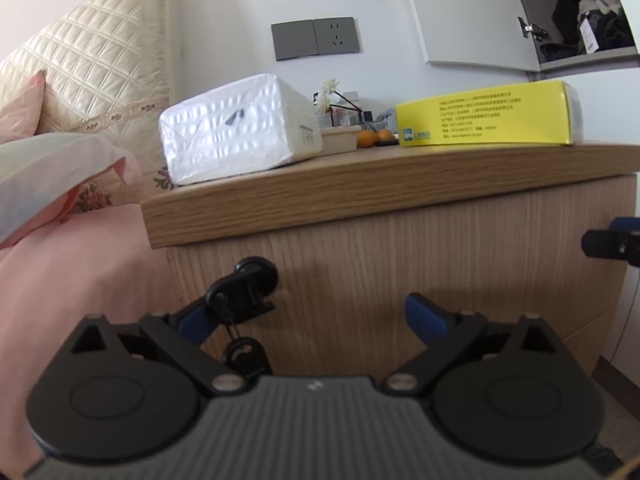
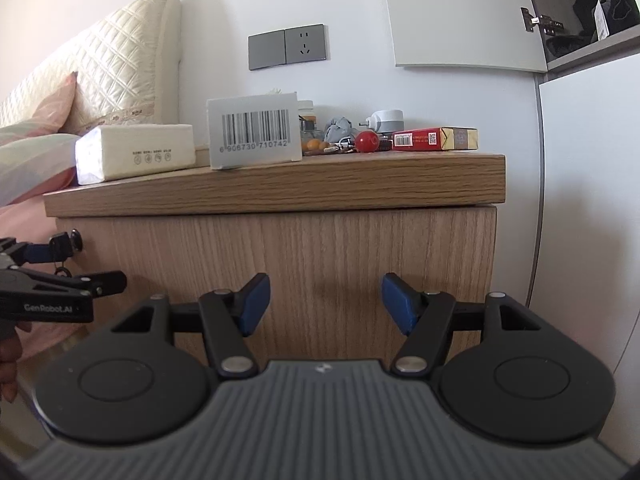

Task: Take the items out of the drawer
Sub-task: 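Push the top drawer shut with the left tool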

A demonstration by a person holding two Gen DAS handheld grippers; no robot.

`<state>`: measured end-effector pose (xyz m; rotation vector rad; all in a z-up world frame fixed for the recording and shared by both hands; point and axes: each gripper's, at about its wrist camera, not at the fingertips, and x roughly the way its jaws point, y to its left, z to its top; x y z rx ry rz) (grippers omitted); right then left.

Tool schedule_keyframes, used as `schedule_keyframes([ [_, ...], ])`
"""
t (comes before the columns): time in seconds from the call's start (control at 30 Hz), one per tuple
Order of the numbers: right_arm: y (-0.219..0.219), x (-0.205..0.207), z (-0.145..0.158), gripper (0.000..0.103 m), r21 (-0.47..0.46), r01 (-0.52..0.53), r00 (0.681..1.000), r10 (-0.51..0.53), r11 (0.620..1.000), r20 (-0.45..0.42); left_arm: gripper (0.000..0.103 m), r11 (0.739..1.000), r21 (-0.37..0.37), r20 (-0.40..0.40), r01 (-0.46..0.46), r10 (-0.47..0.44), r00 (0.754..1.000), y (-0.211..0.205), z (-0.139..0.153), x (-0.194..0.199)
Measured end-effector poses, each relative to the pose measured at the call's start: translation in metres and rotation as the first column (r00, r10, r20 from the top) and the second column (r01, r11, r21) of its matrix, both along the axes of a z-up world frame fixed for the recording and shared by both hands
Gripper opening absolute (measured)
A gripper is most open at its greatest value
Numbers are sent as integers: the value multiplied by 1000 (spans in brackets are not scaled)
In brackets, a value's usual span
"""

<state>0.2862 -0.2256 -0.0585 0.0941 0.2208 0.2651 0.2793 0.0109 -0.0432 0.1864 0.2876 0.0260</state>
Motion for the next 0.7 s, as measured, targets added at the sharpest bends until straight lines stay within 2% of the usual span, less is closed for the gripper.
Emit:
schedule_keyframes([
  [0.27,-7,-4,11,66,34,11,999,-10,999,-32,96,999,-34,-15,-1,0,1000,5,13,-11],
  [0.47,-3,-29,15,66,67,-52,998,55,996,-39,96,997,-80,-39,-1,-3,999,5,21,-35],
  [0.7,1,-61,18,66,85,-62,991,72,994,-112,96,992,-126,-36,6,-11,999,3,39,-73],
])
